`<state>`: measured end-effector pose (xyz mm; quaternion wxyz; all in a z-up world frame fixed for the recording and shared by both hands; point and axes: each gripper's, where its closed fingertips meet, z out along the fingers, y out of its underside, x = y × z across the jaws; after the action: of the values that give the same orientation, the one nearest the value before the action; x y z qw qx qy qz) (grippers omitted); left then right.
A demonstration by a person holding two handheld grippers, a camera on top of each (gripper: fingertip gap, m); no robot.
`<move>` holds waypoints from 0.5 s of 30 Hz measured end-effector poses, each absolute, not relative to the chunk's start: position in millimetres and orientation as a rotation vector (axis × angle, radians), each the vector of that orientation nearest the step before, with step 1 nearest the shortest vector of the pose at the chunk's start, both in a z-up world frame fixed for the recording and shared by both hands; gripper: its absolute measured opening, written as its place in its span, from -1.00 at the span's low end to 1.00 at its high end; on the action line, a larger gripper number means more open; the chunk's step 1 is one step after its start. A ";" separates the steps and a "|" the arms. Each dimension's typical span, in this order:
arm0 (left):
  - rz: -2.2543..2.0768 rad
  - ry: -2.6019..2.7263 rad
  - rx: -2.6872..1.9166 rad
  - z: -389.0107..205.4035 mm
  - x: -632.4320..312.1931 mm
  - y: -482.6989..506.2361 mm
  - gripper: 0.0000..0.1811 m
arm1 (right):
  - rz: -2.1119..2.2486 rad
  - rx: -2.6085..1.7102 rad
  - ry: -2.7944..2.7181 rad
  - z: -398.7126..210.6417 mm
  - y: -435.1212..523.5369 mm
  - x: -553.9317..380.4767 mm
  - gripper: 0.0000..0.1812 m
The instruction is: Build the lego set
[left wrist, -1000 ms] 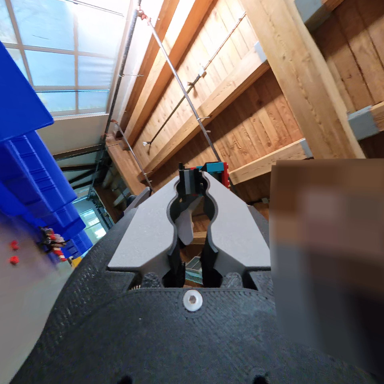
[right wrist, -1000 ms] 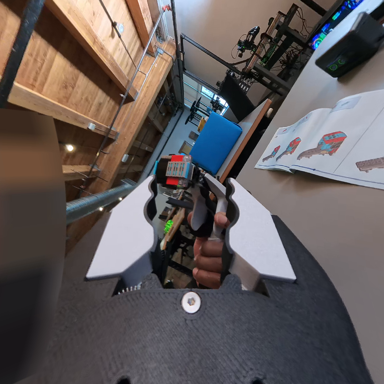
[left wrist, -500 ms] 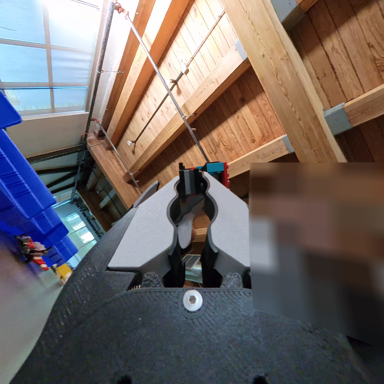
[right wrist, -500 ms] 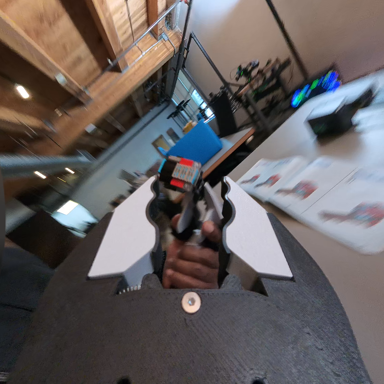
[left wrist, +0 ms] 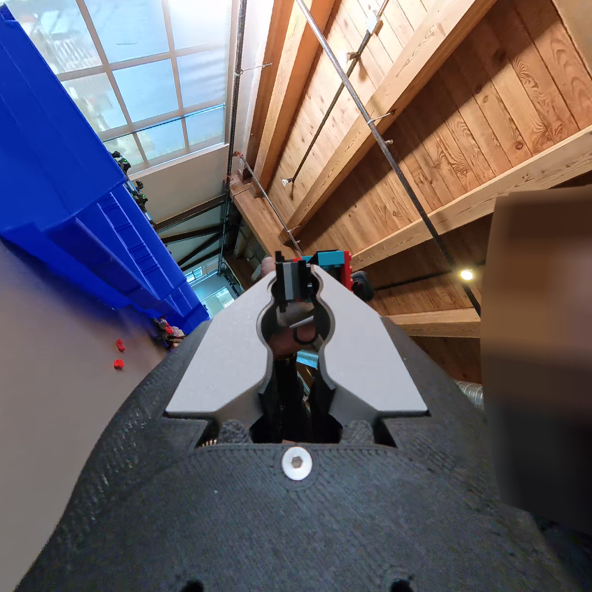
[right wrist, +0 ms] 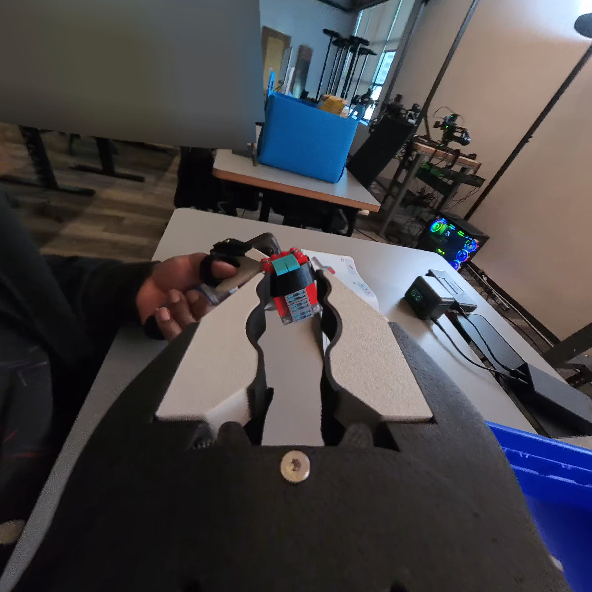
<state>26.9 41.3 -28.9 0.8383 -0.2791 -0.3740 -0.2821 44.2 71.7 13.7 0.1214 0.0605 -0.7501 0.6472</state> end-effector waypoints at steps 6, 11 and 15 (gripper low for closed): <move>-0.616 -0.783 -0.600 -28.5 28.6 44.1 -0.83 | 1.834 0.264 -2.190 9.4 64.2 45.8 -0.72; -0.631 -0.781 -0.606 -29.0 29.6 46.1 -0.83 | 1.834 0.335 -2.181 13.0 63.6 49.6 -0.76; -0.640 -0.775 -0.609 -28.4 30.8 47.0 -0.83 | 1.819 0.402 -2.216 11.0 64.6 52.6 -0.78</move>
<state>30.8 47.0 -28.4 0.8322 -0.2873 -0.3657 -0.3020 52.6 64.6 11.0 0.1230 0.1378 -0.7597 0.6235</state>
